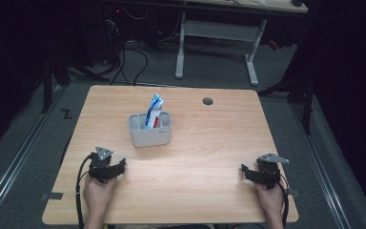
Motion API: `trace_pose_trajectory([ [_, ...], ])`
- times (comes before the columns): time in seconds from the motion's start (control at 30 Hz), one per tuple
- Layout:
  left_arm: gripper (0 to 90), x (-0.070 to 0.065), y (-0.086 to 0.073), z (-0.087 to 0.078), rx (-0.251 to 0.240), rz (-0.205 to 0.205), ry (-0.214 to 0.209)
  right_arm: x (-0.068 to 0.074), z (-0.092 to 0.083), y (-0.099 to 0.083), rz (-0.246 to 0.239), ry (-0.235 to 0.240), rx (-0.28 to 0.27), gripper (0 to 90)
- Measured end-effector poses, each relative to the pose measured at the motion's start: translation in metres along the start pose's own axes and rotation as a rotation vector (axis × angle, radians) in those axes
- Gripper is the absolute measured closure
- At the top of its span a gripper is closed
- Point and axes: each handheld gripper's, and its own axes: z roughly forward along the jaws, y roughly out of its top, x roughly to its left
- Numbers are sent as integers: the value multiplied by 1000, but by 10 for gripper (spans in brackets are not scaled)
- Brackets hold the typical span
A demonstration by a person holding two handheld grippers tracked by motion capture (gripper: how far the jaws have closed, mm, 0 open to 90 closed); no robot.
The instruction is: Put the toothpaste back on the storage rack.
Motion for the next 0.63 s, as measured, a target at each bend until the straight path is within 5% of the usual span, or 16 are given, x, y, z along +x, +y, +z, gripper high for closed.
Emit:
trace_pose_trajectory([
  [0.63, 316, 0, 0, 0, 1, -6, 5, 0, 0, 0, 4, -1, -1, 281],
])
